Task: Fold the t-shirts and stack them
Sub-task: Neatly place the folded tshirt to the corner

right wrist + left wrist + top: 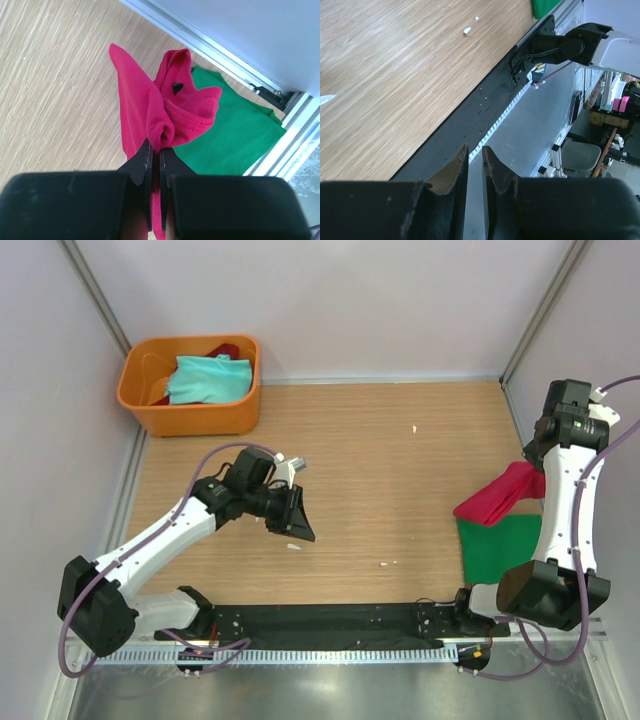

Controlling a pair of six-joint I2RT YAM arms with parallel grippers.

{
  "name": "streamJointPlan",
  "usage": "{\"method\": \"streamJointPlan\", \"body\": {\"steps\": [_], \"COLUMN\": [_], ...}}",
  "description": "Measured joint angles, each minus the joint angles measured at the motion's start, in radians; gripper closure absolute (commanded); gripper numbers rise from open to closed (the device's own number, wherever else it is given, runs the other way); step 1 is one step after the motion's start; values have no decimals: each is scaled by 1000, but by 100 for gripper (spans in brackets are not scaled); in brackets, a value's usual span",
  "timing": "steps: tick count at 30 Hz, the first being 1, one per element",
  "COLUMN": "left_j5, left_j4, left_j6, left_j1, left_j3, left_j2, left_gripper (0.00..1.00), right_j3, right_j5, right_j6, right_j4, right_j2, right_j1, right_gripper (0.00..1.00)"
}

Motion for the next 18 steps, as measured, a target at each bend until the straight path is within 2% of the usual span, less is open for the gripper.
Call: {"method": "streamJointPlan", "body": {"steps": [11,18], "left_j5": [37,48], "left_j4": [-1,-1], "left_j6": [5,5], "left_j1": [10,11], "left_j3": [0,0], "left_j2": [14,16], "left_gripper": [84,86], "right_j3": [-56,-68], "right_j5": [-75,-207], "right_j6": [-43,-84], "right_j4": [0,-1], "right_j2": [-47,-48], "right_j1": [-105,-200], "right_gripper": [98,98]}}
